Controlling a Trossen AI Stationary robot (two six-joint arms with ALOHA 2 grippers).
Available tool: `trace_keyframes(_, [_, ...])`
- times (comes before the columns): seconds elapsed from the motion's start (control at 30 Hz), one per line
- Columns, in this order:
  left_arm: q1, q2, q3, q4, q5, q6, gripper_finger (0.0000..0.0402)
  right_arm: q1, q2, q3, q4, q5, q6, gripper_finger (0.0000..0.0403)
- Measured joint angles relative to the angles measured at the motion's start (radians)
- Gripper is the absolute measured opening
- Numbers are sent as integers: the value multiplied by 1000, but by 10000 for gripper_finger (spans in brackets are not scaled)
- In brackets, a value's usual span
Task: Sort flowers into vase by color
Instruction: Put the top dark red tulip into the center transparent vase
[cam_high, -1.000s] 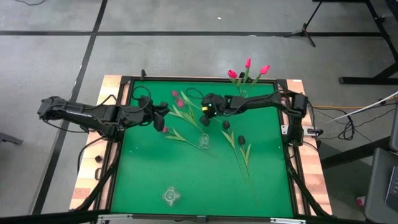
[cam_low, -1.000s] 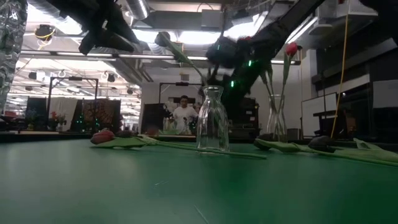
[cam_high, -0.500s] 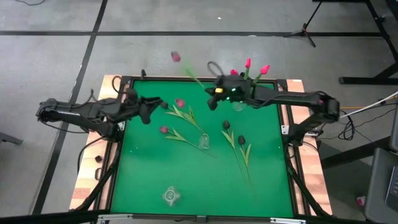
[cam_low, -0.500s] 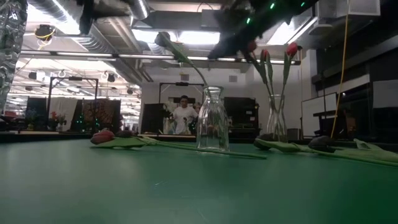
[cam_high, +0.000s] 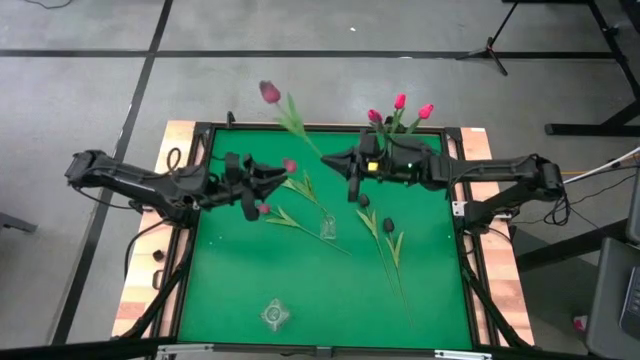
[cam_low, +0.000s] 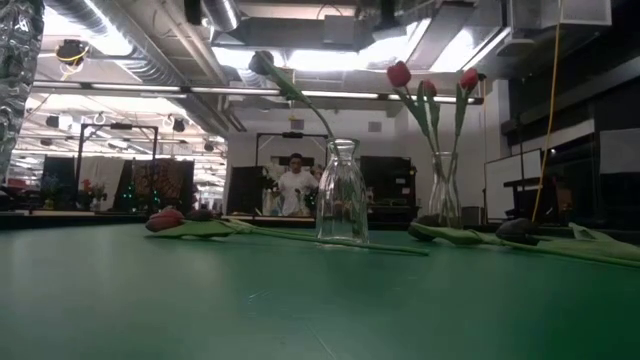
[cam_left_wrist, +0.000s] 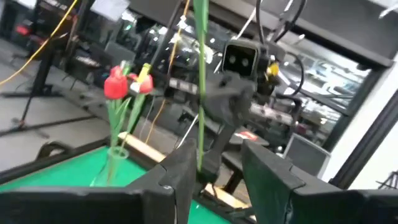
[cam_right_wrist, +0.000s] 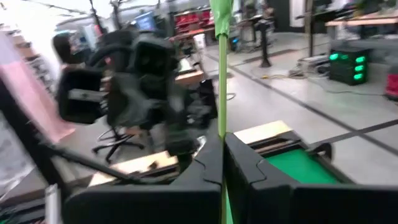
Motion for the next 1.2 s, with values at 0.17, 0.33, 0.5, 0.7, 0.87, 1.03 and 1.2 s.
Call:
trace_keyframes(0.17, [0,84,0,63,7,19,124,57,27,0,1,20,-1,0])
trace_keyframes(0.33, [-3,129,0,98,21,12,124,98,66,0,3,30,4,0])
trace_keyframes(0.5, [-20,139,0,133,24,18,124,114,103,0,40,41,7,0])
trace_keyframes(0.7, [-21,139,0,153,15,18,124,113,150,0,86,26,34,0])
trace_keyframes(0.87, [-21,139,0,154,-3,19,124,113,172,0,142,9,35,0])
trace_keyframes(1.03, [-21,139,0,145,-4,18,124,113,172,0,144,0,34,0])
trace_keyframes(1.2, [-21,139,0,144,-22,18,99,112,172,0,131,-15,34,0])
